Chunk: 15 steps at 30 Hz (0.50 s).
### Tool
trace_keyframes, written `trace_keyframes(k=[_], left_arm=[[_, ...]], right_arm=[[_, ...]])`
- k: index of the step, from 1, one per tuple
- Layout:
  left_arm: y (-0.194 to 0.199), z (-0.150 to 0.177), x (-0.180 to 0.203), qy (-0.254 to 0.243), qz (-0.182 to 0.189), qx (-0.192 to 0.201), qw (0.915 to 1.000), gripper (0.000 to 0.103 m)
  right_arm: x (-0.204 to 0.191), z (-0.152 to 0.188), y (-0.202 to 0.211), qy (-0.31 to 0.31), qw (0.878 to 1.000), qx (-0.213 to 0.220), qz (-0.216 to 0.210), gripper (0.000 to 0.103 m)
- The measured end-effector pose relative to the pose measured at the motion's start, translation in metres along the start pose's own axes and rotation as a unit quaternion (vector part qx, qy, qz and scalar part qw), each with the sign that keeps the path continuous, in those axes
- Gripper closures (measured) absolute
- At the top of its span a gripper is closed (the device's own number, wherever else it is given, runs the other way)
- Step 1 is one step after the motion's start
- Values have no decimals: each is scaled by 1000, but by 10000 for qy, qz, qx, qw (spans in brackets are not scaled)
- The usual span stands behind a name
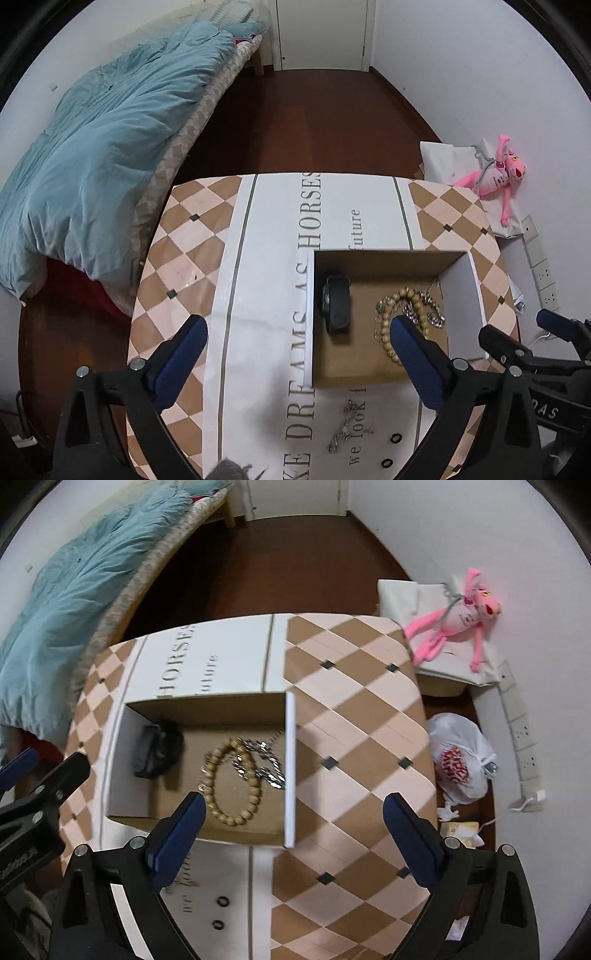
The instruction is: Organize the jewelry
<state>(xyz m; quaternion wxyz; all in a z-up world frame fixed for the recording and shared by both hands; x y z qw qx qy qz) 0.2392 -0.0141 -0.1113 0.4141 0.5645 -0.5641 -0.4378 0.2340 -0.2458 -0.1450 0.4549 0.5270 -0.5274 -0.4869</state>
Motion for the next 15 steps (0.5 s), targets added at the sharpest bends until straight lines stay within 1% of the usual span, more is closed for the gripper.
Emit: trace_keyframes(k=[3,6,11,15], left_arm=[[2,8,-1,43,-10,95,9999,2],[5,14,-3,98,-78,173,9998,1],[15,23,-7,136,-82,268,9995,1],[30,31,-6,105,-87,406,9991,1]], right_arm=[[4,10,0,-61,9998,122,133,2],[4,18,2,-58,9995,235,205,2],[0,28,13,-48,9989,400,223,2],[-1,39,29,-48,9982,565,188,1]])
Point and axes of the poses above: each gripper's, at about its wrist camera, not at the fingertips, and y roughly against the way its jaws point, x to its right, z to its underside, the point moved 2 cm from there along -y, roughly the way its jaws point, and after that the axes turned 11 degrees about -x, right-handed, at the moved point
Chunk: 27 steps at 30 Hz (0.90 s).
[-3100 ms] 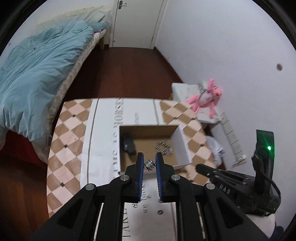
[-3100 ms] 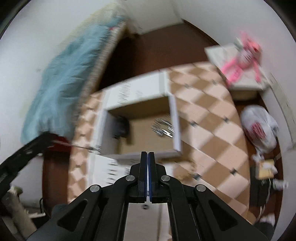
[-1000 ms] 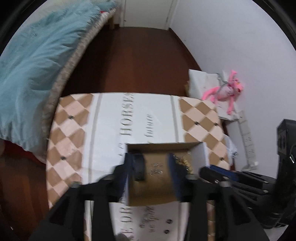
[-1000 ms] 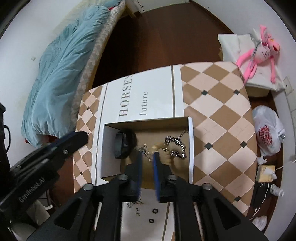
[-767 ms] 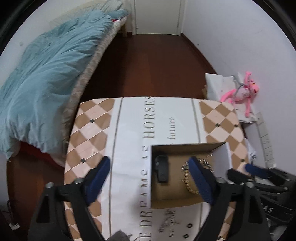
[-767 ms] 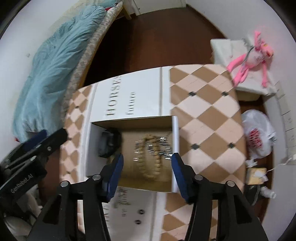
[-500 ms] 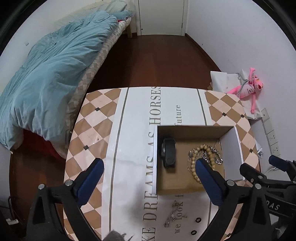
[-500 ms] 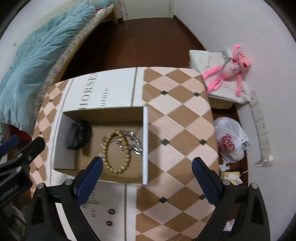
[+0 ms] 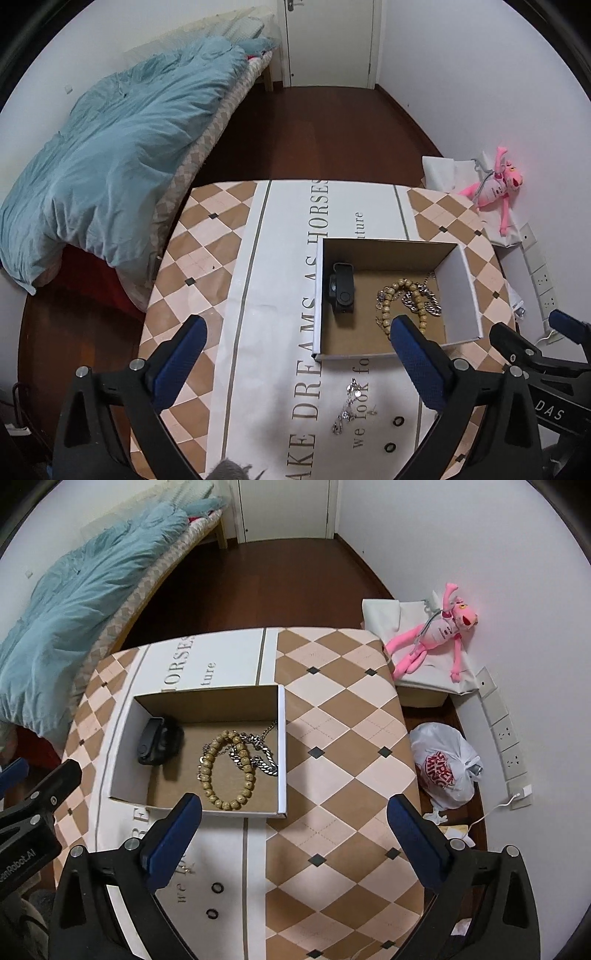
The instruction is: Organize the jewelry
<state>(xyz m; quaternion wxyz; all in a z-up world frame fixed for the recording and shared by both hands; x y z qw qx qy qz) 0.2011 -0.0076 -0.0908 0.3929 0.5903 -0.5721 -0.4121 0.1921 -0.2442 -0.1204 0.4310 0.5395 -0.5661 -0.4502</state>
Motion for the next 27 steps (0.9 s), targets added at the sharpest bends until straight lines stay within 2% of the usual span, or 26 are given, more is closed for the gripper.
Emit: trace_keyframes(k=[10,17,20,22,27], left_arm=[[55,20,0,-100,138,428,9989,1],[77,32,-8,22,191,525,9984,1],[72,44,-13,95,60,432,9990,1],[57,57,-19,143,-240,300,9992,1],[8,91,-32,233,-592,-210,9978,1]], right_arm=[[-1,24,56,93,9983,557,118,1],[-1,43,94,46,9963,853,-84,1],[0,54,92,21,9969,738,-254,1],[-2,64,79,43,9979,576,-308,1],[-17,99,15,163,9984,-74,-535,2]])
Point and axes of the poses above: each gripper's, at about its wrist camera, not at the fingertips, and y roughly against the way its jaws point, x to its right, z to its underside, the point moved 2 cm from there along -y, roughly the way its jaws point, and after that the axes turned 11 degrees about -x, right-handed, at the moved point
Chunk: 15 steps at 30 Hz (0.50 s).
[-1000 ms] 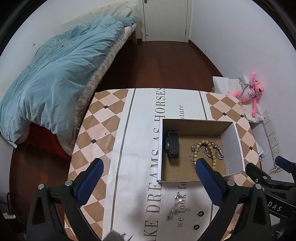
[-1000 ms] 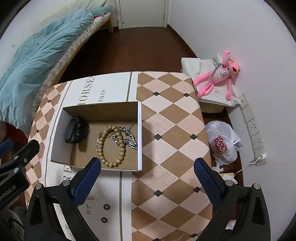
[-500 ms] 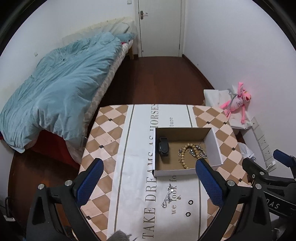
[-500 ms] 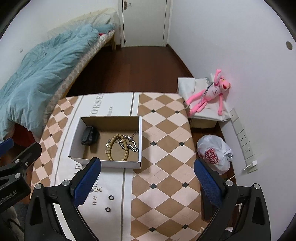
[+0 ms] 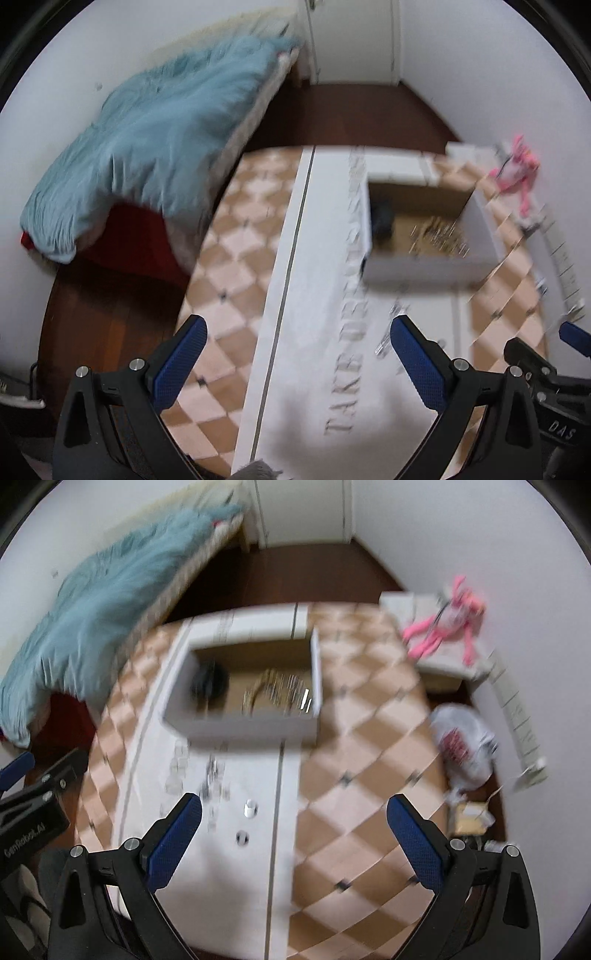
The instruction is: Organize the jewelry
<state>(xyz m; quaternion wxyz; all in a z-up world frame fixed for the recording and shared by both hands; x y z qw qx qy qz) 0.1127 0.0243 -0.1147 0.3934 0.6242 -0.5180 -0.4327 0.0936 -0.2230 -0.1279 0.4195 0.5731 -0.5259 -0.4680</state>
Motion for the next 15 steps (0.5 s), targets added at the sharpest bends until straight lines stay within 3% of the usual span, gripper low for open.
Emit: trace_keyframes(k=[2,6,8,13,15], left_arm=[[-25,13,-2,-2,-104,-300,9995,1],[-51,32,-8,-36,-327,-581,9978,1],[-60,39,-12,-46,-415,-663,9969,1],[-71,46,-24,15,-508,-771,9957,1],[-72,46,-26,22,-534,-779,9955,1]], right_arm=[[-6,13,-30,54,9997,-213,-89,2],[-21,30,-76,191,9981,-544,-203,27],[-29,34,-90,274,9978,-575,-157,30],[-39,39,-106,397,9977,-544,18,49],[-44,39,-106,506,9977,-446,103,66]])
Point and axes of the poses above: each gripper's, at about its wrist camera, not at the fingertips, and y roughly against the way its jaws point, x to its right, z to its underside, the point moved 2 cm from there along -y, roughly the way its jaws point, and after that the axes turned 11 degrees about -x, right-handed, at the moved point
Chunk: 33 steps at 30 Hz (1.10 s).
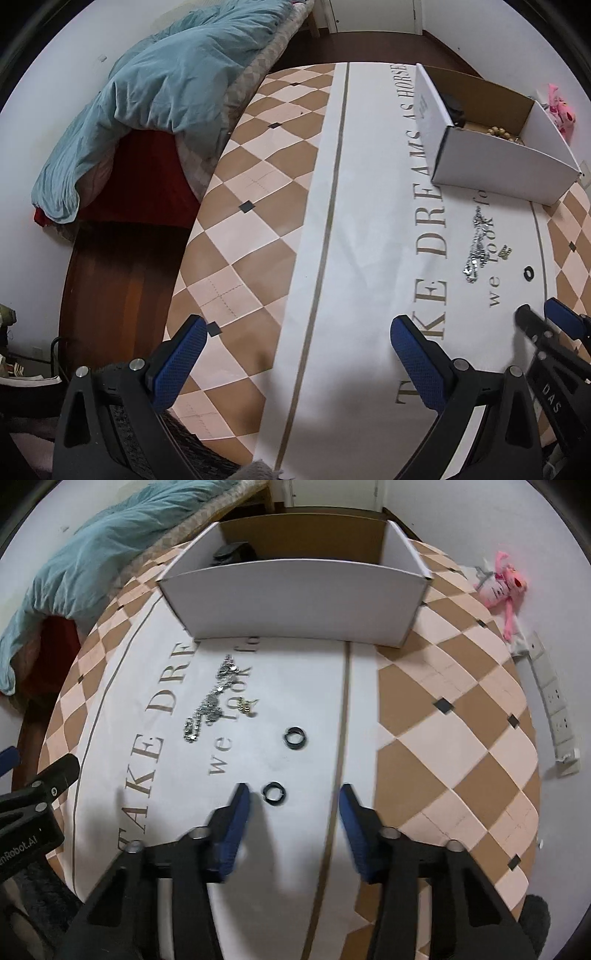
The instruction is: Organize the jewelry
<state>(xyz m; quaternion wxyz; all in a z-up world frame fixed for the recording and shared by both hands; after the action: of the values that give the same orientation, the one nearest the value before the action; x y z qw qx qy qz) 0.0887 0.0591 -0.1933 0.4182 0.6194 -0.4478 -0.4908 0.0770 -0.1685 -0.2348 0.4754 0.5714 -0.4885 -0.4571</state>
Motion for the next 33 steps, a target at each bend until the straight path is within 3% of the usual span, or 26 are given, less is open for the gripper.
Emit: trace_keyframes(k=[3,9,17,21,27,33], left_arm=[[-1,-1,-3,14,-11,11,10000,1],[0,-6,2,-7,78,24,10000,1],[-3,-18,48,-221,868,-121,9959,2],[-3,-27,76,-502,1023,-68,9935,6],[-9,-37,108,-957,1079,-76,9895,33],[-10,-40,124,-1218,1376,-23,9830,84]], right_arm=[[-6,0,-1,136,9997,96,167,90],[0,2,5,10,9999,145,4,90],[51,3,27,-727,9969,278,-152,90],[72,4,25,-978,9949,216,-137,90],[92,7,20,-1213,9924,171,-150,90],[98,6,18,-1335,9908,157,-139,90]])
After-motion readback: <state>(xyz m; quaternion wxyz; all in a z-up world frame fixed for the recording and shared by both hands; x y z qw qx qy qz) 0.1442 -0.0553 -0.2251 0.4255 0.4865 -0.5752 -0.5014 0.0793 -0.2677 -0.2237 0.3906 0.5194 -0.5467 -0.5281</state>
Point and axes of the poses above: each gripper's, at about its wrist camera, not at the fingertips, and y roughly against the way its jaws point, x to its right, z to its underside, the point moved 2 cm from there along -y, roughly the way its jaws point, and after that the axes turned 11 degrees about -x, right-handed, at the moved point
